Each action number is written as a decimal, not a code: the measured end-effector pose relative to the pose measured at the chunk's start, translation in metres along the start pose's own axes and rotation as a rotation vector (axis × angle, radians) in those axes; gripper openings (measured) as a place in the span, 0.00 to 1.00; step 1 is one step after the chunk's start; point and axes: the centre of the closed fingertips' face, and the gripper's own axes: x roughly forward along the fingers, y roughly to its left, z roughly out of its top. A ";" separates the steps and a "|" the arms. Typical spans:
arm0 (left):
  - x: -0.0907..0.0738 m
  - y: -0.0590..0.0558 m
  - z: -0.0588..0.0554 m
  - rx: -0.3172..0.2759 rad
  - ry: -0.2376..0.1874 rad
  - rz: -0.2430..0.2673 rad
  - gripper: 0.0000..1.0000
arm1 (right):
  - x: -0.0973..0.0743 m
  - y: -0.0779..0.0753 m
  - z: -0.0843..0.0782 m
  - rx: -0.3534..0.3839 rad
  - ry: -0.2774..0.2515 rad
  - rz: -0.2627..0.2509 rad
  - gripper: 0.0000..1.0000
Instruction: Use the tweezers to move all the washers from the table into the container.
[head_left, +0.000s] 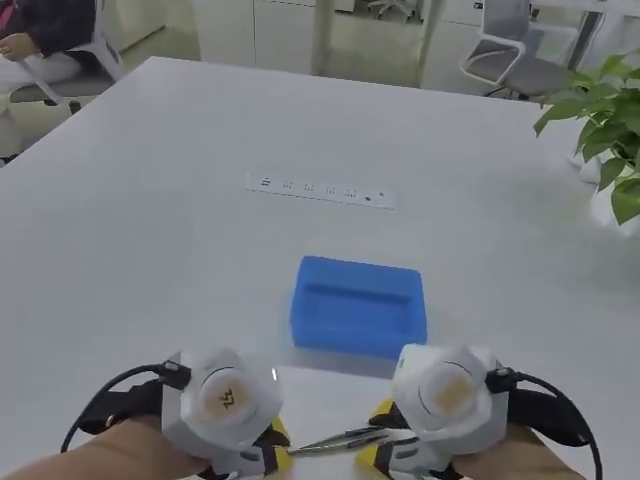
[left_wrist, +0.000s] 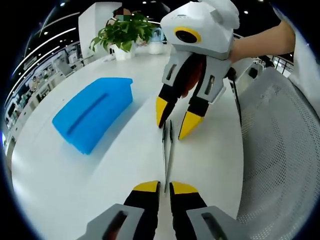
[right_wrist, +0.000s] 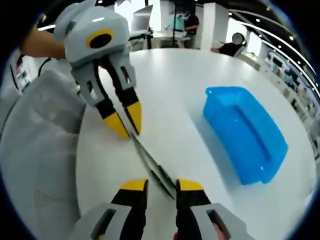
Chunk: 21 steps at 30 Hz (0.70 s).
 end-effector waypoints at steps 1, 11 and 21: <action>0.001 0.000 0.001 -0.003 0.000 -0.006 0.04 | 0.000 0.000 0.000 -0.003 -0.003 0.006 0.19; 0.011 -0.007 0.011 0.016 -0.018 -0.033 0.00 | -0.011 0.010 -0.016 0.061 -0.020 -0.029 0.09; 0.014 -0.025 0.018 0.007 -0.048 -0.036 0.01 | -0.020 0.021 -0.029 0.103 -0.030 -0.054 0.09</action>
